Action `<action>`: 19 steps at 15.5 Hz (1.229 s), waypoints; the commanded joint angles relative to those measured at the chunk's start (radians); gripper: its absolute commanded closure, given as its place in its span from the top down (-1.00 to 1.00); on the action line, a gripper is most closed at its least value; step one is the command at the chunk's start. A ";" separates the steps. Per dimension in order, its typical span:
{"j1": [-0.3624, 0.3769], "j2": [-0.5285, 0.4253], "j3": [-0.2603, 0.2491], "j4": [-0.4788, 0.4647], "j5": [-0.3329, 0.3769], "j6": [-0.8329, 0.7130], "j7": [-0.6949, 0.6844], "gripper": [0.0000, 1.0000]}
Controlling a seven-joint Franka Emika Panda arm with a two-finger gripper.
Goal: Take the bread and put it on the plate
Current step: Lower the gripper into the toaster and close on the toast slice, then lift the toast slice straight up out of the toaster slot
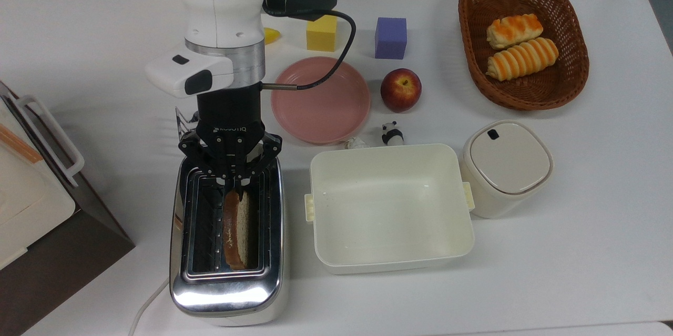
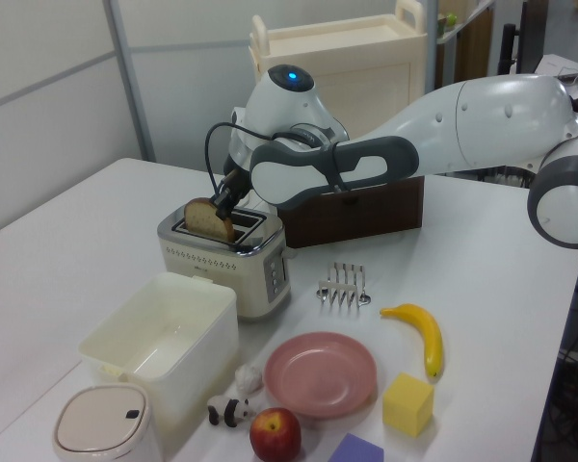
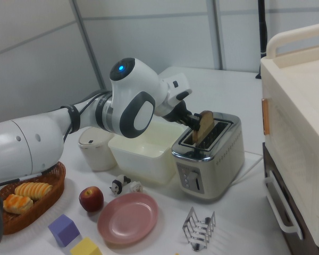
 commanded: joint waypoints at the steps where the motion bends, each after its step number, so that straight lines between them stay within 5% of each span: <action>1: 0.004 -0.012 -0.006 0.015 0.009 0.012 -0.020 -1.00; 19: 0.006 -0.133 -0.001 0.018 0.032 -0.002 0.009 -1.00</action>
